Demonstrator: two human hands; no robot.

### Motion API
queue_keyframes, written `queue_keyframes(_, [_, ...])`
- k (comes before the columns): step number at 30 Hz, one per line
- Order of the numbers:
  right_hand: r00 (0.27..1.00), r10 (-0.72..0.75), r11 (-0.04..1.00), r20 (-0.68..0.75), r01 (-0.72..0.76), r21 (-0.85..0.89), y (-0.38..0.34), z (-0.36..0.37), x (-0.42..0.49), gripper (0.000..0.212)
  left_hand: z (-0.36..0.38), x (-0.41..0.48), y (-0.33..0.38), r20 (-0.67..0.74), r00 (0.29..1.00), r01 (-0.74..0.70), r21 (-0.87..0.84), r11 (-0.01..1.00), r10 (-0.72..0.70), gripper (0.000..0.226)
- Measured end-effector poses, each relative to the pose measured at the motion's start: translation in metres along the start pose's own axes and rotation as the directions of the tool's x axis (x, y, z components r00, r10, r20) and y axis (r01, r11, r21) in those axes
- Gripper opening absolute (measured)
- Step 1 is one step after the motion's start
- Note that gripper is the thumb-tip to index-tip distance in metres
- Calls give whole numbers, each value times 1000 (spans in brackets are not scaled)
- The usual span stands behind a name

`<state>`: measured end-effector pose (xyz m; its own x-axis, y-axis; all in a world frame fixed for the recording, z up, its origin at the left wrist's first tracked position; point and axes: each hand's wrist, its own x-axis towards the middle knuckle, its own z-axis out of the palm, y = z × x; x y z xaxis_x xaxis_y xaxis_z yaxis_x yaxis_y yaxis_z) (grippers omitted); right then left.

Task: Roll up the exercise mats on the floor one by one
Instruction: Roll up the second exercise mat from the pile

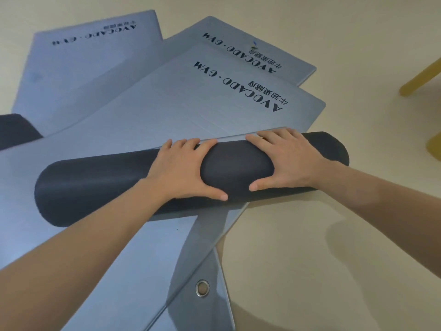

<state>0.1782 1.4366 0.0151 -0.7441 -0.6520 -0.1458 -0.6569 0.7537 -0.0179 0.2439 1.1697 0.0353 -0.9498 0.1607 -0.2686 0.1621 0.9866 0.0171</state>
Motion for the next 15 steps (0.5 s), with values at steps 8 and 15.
queue_keyframes(8, [967, 20, 985, 255, -63, 163, 16, -25, 47, 116, -24, 48, -16, 233, 968, 133, -183, 974, -88, 111])
queue_keyframes(15, [971, 5, 988, 239, -41, 146, 2, -27, 31, 104, -36, 35, -3, 223, 974, 46, -23, 999, -39, 95])
